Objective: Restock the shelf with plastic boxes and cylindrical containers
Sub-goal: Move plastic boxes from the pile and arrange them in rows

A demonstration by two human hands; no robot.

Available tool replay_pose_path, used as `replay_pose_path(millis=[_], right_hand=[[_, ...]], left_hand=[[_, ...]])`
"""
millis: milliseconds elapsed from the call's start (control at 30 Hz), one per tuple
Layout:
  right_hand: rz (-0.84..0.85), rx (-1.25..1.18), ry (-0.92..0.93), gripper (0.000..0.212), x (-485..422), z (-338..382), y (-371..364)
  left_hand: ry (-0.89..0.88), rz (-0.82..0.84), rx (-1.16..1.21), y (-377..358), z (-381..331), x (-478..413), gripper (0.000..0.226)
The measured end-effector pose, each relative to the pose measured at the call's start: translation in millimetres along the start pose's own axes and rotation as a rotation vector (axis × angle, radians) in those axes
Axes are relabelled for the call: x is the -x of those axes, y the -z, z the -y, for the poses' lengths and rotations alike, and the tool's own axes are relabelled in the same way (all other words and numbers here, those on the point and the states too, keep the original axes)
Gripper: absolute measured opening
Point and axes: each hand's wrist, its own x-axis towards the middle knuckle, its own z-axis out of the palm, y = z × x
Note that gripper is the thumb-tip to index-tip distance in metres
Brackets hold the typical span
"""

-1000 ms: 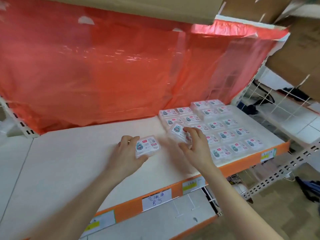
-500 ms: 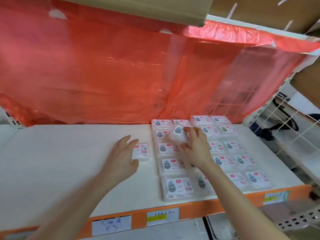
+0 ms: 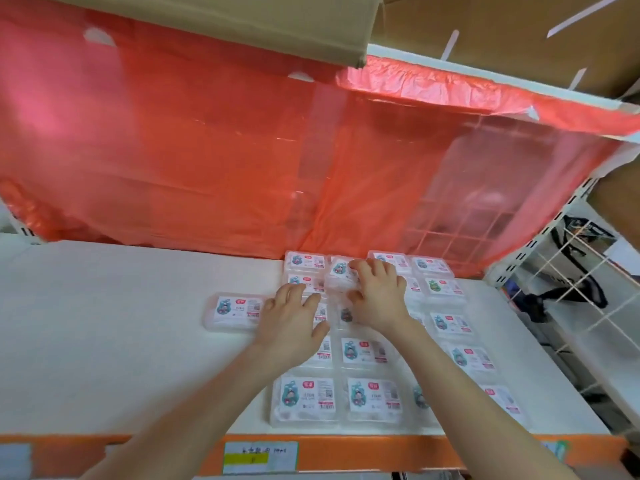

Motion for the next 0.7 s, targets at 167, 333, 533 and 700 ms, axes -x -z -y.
replay_pose_path(millis=[167,333,533,700], right_hand=[[0.053,0.055,0.088,0.044,-10.3,0.2,-5.1],[-0.013,0.101,0.192,0.048,-1.5,2.3,-10.4],[0.025,0.052,0.288,0.058,19.5,18.4,-21.4],[0.031,0.040,0.277,0.056,17.1,20.9,-25.9]], left_hand=[[0.049,0.030,-0.004,-9.9,0.4,-3.1,0.054],[0.051,0.008,-0.027,-14.2,1.8,-2.7,0.054],[0.062,-0.015,-0.032,-17.2,1.4,-3.7,0.052],[0.063,-0.030,-0.042,-17.6,1.2,-2.9,0.051]])
